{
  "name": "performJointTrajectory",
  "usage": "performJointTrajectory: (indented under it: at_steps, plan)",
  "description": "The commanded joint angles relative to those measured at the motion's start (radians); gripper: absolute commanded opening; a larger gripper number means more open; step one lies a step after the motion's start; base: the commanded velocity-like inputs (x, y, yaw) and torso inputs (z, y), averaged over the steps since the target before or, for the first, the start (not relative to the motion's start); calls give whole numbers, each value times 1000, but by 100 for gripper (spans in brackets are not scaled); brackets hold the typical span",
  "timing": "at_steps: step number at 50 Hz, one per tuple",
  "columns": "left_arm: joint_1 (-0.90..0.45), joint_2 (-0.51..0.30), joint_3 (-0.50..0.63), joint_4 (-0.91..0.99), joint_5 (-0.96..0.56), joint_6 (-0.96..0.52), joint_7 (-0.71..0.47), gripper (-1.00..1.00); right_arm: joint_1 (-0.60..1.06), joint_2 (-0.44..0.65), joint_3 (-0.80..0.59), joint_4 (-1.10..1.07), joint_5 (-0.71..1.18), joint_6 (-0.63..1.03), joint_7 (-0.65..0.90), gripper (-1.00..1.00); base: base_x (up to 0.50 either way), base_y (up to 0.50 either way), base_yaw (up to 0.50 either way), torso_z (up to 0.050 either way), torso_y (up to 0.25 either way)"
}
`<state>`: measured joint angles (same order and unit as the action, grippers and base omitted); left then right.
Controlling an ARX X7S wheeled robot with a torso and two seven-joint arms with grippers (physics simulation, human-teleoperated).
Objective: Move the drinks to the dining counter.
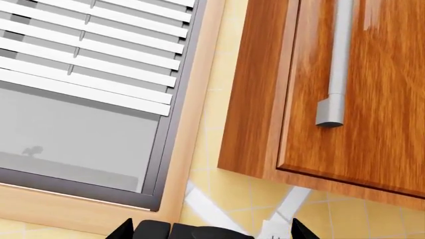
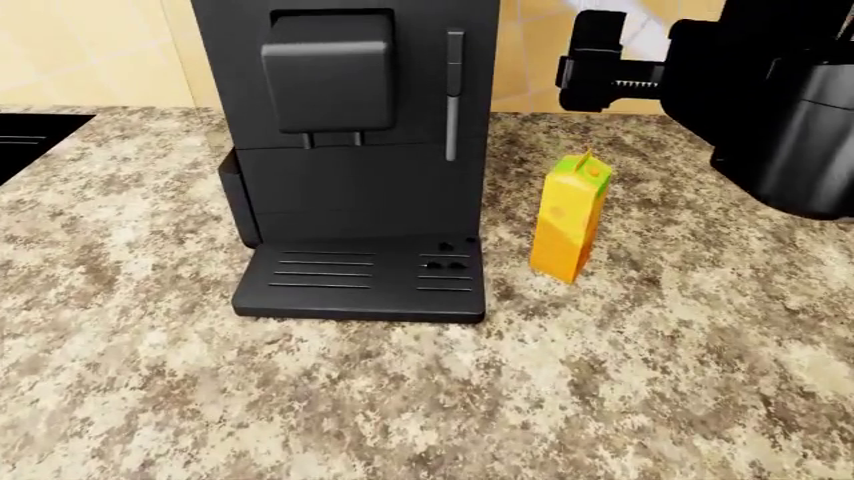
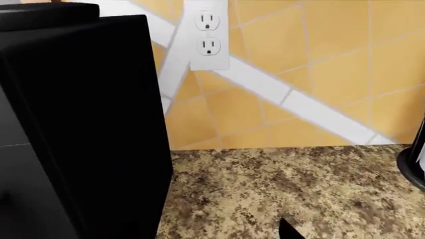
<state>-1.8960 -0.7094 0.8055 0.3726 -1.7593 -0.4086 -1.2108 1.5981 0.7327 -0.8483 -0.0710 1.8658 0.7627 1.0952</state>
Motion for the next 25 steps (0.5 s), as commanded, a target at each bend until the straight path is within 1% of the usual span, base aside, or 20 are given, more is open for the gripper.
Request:
performJointTrajectory:
  at_steps: [1,25]
  plan:
    - [0,0,-2,-1,0,-2,1,100,-36,-15,-11,37,26,-4,-18,100,0,0,0,0,0]
    - [2,3,-5,5,-2,-5,-2,100,-69,-44,-42,72,36,10,-42,100,0,0,0,0,0]
